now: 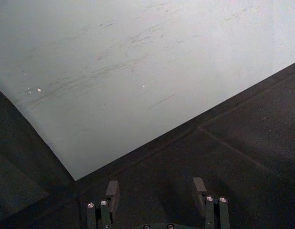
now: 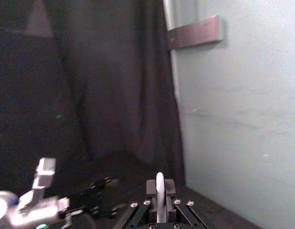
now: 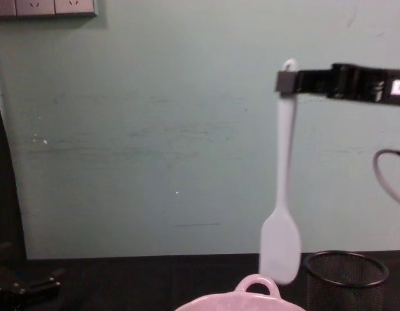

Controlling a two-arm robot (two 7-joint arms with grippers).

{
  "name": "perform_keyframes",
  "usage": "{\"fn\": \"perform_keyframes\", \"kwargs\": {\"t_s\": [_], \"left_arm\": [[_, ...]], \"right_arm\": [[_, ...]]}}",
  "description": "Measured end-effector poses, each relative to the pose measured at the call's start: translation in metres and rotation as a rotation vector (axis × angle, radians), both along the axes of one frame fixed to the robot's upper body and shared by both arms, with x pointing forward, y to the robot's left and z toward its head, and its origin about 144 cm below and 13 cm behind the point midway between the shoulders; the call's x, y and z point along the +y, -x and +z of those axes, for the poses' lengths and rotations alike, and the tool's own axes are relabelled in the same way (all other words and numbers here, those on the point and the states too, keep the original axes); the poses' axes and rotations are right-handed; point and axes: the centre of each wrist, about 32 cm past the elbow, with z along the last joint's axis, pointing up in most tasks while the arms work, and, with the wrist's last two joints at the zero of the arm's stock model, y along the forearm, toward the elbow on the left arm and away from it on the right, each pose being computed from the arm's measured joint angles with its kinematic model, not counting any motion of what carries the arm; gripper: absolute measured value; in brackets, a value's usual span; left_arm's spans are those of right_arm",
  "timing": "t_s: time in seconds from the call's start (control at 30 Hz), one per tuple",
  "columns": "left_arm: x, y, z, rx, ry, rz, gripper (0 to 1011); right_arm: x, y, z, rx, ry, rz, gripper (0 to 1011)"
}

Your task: Use the one hand to pick up the spoon and stir the clear water in the bowl.

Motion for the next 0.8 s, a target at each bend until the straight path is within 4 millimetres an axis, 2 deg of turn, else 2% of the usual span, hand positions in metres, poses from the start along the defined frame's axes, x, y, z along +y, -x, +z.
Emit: {"fn": "perform_keyframes", "kwargs": {"t_s": [0.2,0.5,0.8], "left_arm": [[0.0,0.0,0.0,0.0,0.0,0.0,1005],[0.0,0.0,0.0,0.0,0.0,0.0,1005],[0.0,0.0,0.0,0.0,0.0,0.0,1005]], "right_arm": [[0.008,-0.006,-0.009,0.026,0.029,0.072,110],[0.014,-0.01,-0.02,0.02,0.049,0.087,110],[0.014,-0.01,-0.019,0.022,0.051,0.087,110]]}}
